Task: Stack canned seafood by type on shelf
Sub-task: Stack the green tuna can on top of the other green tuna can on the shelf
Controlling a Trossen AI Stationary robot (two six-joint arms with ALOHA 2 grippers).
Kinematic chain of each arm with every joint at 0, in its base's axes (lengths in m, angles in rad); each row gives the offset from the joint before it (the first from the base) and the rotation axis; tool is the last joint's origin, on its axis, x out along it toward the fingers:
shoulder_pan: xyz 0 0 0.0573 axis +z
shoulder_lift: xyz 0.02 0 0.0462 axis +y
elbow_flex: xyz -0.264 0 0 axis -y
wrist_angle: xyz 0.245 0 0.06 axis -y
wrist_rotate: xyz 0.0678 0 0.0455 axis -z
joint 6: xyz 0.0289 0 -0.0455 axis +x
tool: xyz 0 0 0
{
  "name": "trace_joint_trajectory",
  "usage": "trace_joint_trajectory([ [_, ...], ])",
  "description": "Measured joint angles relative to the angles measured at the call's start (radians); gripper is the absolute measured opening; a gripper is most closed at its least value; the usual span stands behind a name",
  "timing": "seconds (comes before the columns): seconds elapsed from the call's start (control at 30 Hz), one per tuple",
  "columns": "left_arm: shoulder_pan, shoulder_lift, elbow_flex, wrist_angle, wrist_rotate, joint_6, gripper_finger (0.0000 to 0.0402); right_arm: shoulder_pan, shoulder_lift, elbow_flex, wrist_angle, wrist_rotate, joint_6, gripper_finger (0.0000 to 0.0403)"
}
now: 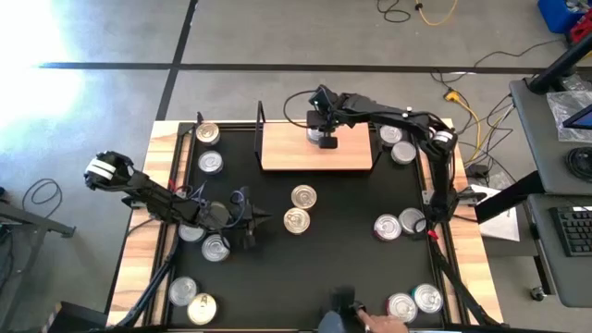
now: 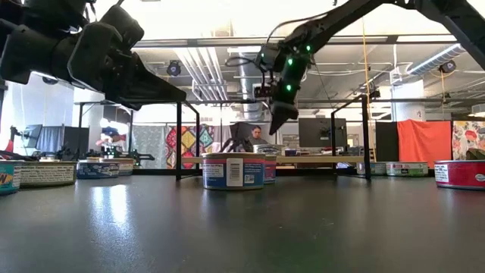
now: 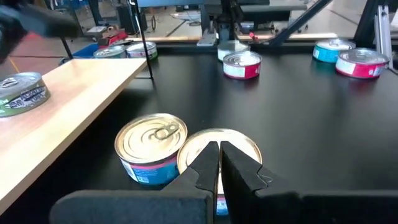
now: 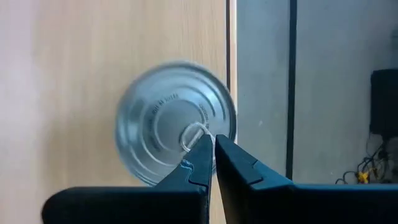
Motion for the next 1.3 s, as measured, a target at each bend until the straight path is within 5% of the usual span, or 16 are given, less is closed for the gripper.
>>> trace_joint_trajectory([
  [0.17, -0.002, -0.115, 0.001, -0.183, 0.000, -0.032, 0.0000, 0.081, -0.085, 0.004, 0.004, 0.022, 0.000, 0.0013],
  [0.4, -0.039, -0.339, 0.125, -0.797, 0.080, -0.340, 0.0000, 0.280, -0.217, -0.033, -0.009, 0.024, 0.068, 0.0013],
  [0.5, -0.088, -0.335, 0.208, -1.085, 0.187, -0.524, 0.0000, 0.381, -0.271, -0.064, -0.043, 0.087, 0.094, 0.0013],
  [0.7, -0.207, -0.216, 0.365, -1.409, 0.201, -0.719, 0.0000, 0.557, -0.388, -0.173, -0.108, 0.302, 0.243, 0.0013],
  [0.87, -0.227, -0.115, 0.455, -1.705, 0.199, -0.765, 0.0000, 0.663, -0.475, -0.306, -0.108, 0.307, 0.431, 0.0013],
  [1.13, -0.068, -0.119, 0.446, -1.928, 0.128, -0.902, 0.0000, 0.817, -0.537, -0.478, -0.100, 0.304, 0.674, 0.0013],
  [1.3, 0.051, -0.120, 0.396, -1.916, 0.203, -0.929, 0.0000, 0.899, -0.522, -0.537, -0.050, 0.305, 0.774, 0.0013],
])
